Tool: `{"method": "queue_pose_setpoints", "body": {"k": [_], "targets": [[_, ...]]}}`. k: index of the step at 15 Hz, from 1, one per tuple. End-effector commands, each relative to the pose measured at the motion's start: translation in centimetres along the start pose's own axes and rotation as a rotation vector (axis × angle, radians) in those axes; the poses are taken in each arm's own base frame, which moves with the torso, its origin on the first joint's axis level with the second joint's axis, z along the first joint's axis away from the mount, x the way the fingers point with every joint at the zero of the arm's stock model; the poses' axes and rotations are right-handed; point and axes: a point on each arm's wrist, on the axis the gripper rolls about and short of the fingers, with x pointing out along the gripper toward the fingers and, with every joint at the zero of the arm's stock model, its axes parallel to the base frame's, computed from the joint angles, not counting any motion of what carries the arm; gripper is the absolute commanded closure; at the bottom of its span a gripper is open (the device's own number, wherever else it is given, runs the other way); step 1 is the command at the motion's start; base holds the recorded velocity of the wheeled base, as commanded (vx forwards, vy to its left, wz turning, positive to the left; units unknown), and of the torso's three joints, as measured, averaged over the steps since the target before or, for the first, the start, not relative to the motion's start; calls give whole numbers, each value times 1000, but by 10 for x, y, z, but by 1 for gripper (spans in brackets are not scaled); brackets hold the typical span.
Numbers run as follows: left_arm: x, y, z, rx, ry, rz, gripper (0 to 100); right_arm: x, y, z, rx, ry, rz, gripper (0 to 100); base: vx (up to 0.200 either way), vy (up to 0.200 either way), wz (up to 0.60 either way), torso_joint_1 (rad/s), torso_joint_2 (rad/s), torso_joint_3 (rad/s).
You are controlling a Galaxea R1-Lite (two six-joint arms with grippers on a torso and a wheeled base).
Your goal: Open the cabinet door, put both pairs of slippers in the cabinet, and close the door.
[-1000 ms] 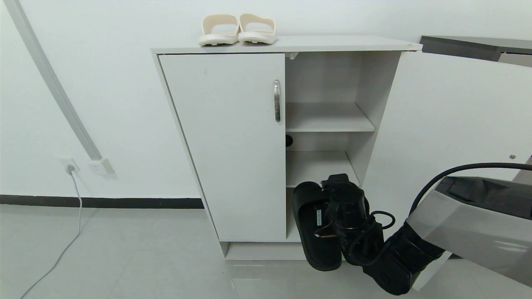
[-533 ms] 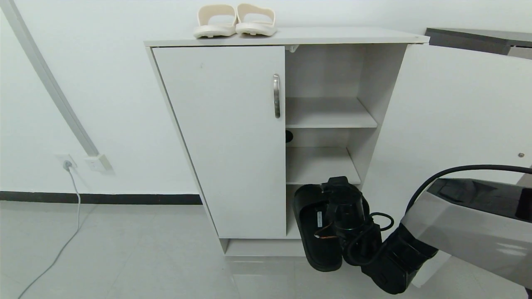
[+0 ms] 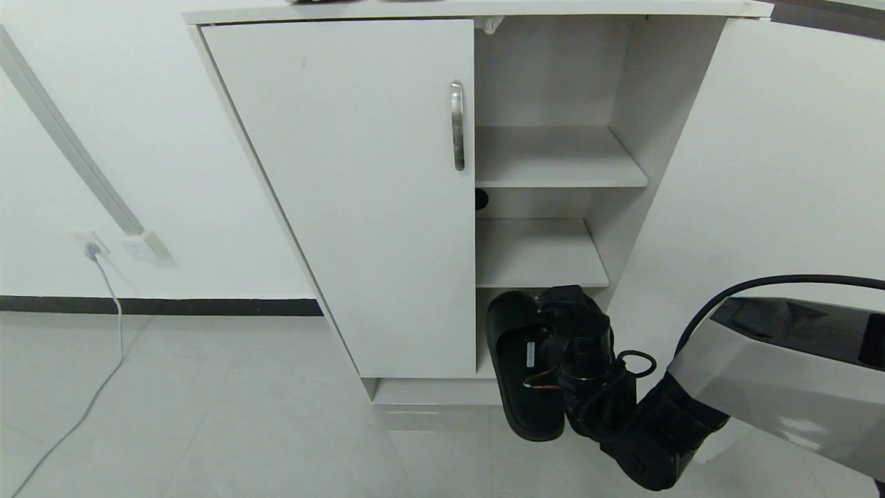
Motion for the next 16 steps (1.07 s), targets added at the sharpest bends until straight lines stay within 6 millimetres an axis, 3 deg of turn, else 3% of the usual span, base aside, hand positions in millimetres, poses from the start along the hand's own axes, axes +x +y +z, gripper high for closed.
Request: {"method": "queue_pose_setpoints", "body": {"k": [1,10,14,16], "targets": [[0,0,0,-2,1,0,100,-3,-2,12,3,-71,5,100,0,0,0,7,2,-188],[0,0,0,-2,1,0,100,-2,-3,21,11,-171,1,100,0,0,0,2,1,-46],[0,0,0,1,1,0,100,-1,-2,15,3,-159,0,100,0,-200,0,5,2,-2],[0,0,0,-2,1,0,100,2,0,11,-1,-153,2,100,0,0,0,0,0,0]]}}
